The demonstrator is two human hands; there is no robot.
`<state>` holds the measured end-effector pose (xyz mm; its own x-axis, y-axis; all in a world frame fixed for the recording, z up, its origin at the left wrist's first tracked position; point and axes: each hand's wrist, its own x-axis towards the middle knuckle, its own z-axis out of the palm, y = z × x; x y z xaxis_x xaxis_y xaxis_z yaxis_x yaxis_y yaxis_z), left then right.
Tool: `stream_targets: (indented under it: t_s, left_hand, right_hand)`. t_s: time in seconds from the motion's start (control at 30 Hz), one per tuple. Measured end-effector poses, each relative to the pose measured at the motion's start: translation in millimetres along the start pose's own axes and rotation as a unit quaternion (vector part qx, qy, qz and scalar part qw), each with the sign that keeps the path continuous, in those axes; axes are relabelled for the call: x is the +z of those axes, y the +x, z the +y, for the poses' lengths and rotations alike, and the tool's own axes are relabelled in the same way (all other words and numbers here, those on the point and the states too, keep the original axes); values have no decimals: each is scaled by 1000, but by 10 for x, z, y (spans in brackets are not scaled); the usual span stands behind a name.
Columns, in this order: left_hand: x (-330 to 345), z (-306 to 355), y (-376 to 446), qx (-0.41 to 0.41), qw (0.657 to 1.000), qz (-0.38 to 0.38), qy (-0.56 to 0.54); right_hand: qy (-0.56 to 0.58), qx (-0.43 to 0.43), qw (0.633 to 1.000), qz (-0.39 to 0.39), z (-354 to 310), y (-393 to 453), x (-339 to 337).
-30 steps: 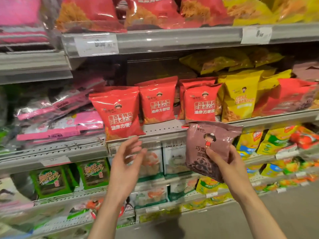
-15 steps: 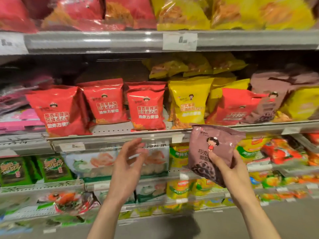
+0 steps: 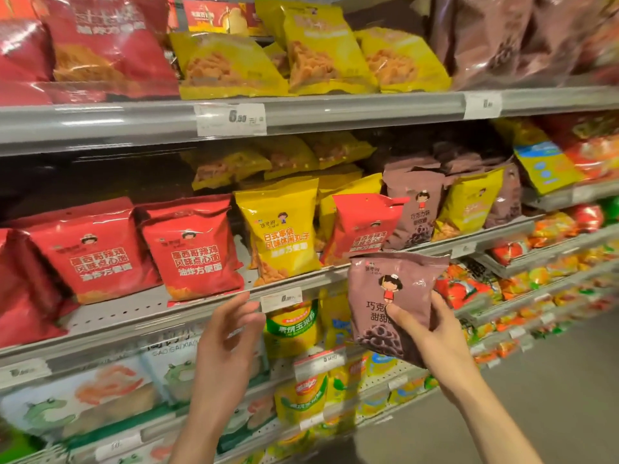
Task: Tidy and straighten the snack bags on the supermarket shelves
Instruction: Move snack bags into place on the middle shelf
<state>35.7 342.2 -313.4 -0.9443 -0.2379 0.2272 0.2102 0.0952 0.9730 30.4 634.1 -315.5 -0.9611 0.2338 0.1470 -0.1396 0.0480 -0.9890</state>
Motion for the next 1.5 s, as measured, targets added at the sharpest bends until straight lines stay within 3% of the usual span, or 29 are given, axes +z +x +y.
stream_targets:
  t_s: [0.3,0.53,0.7,0.97,1.1,1.27,1.5]
  left_hand:
    - [762,34,113,-8,999,8,32]
    - [2173,17,134,-10,998,64,0]
    - [3101,118,131,-3,998,64,-6]
    - [4157,313,542,53,993,34,99]
    - [4519,315,873,89,964,69,239]
    - [4747,301,1077,112,939,100,310]
    - [4809,335,1130,139,954,101,245]
  right_hand:
    - [9,-11,1000,-8,122,591,-715]
    - [-8,-25,998,-58,288,1383,-1786]
    - [-46,-33,996,-66,401,1858,-2541]
    - [-25,-18,997,-72,356,2319,-3148]
    - [-17,-28,997,-63,381,2497,-3337]
    - [-12,-42,996,-75,388,2635,-3511]
    - [11,-41,992,-118,353,2794,-3525]
